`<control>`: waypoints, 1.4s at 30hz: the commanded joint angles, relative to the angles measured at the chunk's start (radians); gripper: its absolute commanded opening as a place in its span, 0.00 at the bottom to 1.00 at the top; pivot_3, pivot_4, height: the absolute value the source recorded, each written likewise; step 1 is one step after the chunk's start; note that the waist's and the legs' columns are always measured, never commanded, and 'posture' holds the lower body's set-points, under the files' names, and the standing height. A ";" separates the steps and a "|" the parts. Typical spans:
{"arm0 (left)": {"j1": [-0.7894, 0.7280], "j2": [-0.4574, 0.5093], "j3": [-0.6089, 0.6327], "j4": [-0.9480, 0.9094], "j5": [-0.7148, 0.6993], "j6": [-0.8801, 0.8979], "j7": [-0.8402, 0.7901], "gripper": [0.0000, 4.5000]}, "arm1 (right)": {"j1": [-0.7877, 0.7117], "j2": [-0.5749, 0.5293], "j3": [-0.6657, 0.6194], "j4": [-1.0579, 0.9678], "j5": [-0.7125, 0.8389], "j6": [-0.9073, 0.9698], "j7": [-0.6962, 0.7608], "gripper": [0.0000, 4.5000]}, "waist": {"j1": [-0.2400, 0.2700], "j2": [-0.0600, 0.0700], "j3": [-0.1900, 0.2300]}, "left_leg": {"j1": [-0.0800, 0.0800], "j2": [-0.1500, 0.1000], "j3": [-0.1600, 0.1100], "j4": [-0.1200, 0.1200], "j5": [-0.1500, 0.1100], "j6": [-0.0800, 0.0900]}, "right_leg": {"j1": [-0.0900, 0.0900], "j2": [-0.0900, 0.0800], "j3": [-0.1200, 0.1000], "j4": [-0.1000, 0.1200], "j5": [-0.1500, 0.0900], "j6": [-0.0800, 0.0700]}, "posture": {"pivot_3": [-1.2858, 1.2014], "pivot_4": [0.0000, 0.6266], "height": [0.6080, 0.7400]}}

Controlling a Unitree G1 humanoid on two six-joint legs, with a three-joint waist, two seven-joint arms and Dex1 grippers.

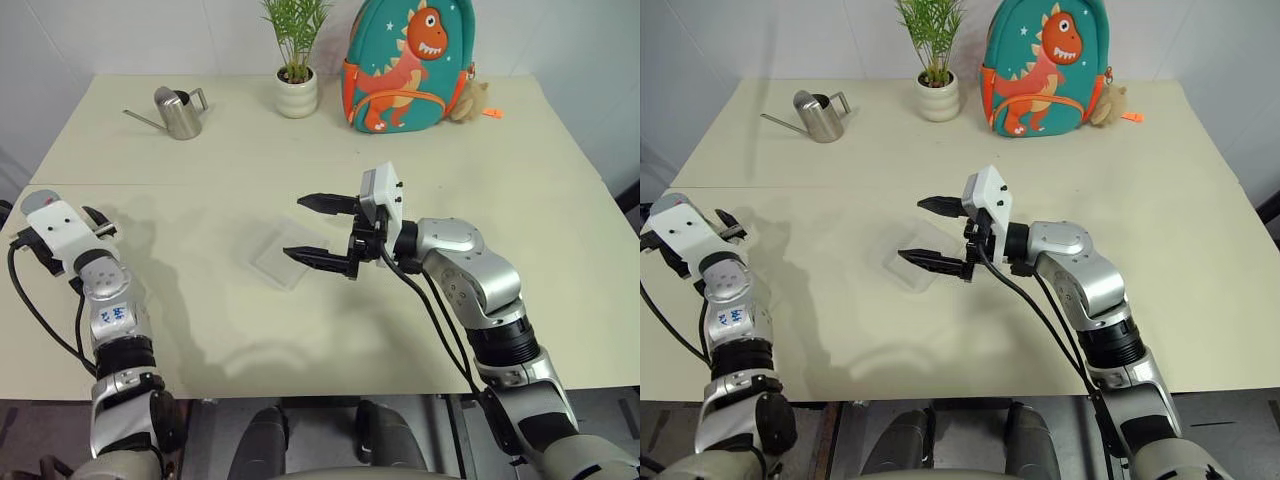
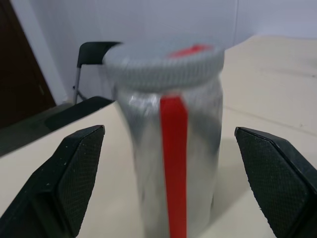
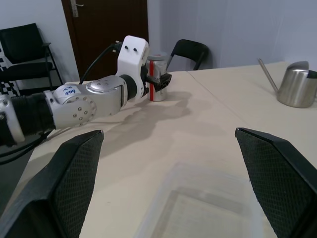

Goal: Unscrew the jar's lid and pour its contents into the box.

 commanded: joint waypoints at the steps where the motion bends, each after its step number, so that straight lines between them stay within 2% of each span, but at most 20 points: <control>1: -0.053 0.053 -0.008 0.091 0.000 -0.065 0.003 1.00 | 0.013 -0.003 -0.033 -0.055 0.017 -0.003 -0.018 1.00 | 0.000 0.000 0.000 | 0.000 0.000 0.000 0.000 0.000 0.000 | 0.000 0.000 0.000 0.000 0.000 0.000 | 0.52 0.24 1.00; 8: -0.098 0.107 -0.023 0.222 -0.002 -0.110 0.012 1.00 | 0.037 -0.001 -0.041 -0.078 0.021 0.000 -0.041 1.00 | -0.006 -0.001 0.000 | -0.001 0.000 0.003 -0.001 0.000 -0.002 | -0.002 0.000 0.000 0.000 0.000 0.000 | 0.52 0.24 1.00; 9: -0.101 0.110 -0.026 0.231 -0.003 -0.112 0.014 0.91 | 0.039 0.000 -0.042 -0.080 0.021 0.000 -0.044 1.00 | -0.006 -0.001 0.000 | -0.001 0.000 0.003 -0.001 0.000 -0.002 | -0.003 0.000 0.000 0.000 0.000 0.000 | 0.52 0.24 1.00; 10: -0.101 0.112 -0.030 0.237 -0.005 -0.109 0.013 0.88 | 0.042 0.000 -0.044 -0.082 0.022 0.000 -0.047 1.00 | -0.007 -0.001 0.000 | -0.001 0.000 0.003 -0.001 0.000 -0.002 | -0.003 0.000 0.000 0.000 0.000 0.000 | 0.52 0.24 1.00; 16: -0.093 0.112 -0.043 0.240 -0.017 -0.114 0.014 0.46 | 0.055 0.006 -0.048 -0.089 0.023 -0.004 -0.059 1.00 | -0.011 -0.001 0.000 | -0.001 0.000 0.003 -0.001 0.000 -0.002 | -0.003 0.000 0.000 0.000 0.000 0.000 | 0.52 0.24 1.00; 17: -0.090 0.111 -0.046 0.231 -0.020 -0.116 0.008 0.43 | 0.057 0.007 -0.047 -0.090 0.023 -0.005 -0.060 1.00 | -0.012 -0.001 0.000 | -0.001 0.001 0.003 -0.001 0.000 -0.002 | -0.003 0.000 0.001 0.000 0.000 0.000 | 0.52 0.24 1.00; 20: -0.063 0.112 -0.084 0.132 -0.028 -0.160 -0.104 0.43 | 0.061 0.006 -0.046 -0.093 0.021 -0.010 -0.064 1.00 | -0.018 -0.001 0.000 | -0.001 0.001 0.003 -0.001 0.000 -0.002 | -0.003 0.000 0.001 0.000 0.000 0.000 | 0.52 0.24 1.00; 23: -0.012 0.107 -0.110 -0.031 -0.113 -0.145 -0.299 0.43 | 0.054 -0.004 -0.061 -0.096 0.019 -0.008 -0.074 1.00 | -0.021 -0.002 0.000 | -0.003 0.001 0.003 -0.001 0.000 -0.002 | -0.005 0.000 0.001 0.000 0.000 0.000 | 0.52 0.24 1.00; 26: 0.049 0.135 -0.154 -0.207 -0.257 -0.058 -0.605 0.43 | 0.020 -0.021 -0.086 -0.093 0.024 0.015 -0.088 1.00 | -0.022 -0.002 0.000 | -0.005 0.001 0.004 0.000 0.001 -0.003 | -0.007 0.000 0.002 0.001 0.000 0.000 | 0.52 0.24 1.00; 27: 0.072 0.145 -0.155 -0.284 -0.359 0.011 -0.733 0.43 | 0.001 -0.033 -0.089 -0.096 0.026 0.039 -0.093 1.00 | -0.022 -0.002 0.000 | -0.005 0.001 0.005 0.000 0.001 -0.003 | -0.008 0.000 0.002 0.001 0.000 0.000 | 0.52 0.24 1.00; 32: 0.164 0.277 -0.187 -0.525 -0.558 0.233 -1.087 0.43 | -0.155 -0.062 -0.109 -0.101 0.098 0.176 -0.084 1.00 | -0.039 -0.002 0.000 | -0.006 0.003 0.006 -0.001 0.001 -0.003 | -0.010 0.001 0.004 0.002 0.000 -0.001 | 0.52 0.24 1.00; 37: 0.164 0.349 -0.262 -0.611 -0.630 0.345 -1.323 0.43 | -0.260 -0.037 -0.074 -0.071 0.111 0.238 -0.077 1.00 | -0.046 -0.001 0.000 | -0.005 0.005 0.007 -0.001 -0.002 0.001 | -0.010 0.004 0.004 0.002 -0.001 -0.002 | 0.52 0.24 1.00; 42: 0.095 0.319 -0.344 -0.614 -0.623 0.391 -1.393 0.43 | -0.333 0.041 -0.014 -0.011 0.087 0.226 -0.069 1.00 | -0.046 -0.001 0.000 | -0.006 0.006 0.007 0.000 -0.002 0.002 | -0.011 0.005 0.005 0.003 0.000 -0.002 | 0.52 0.24 1.00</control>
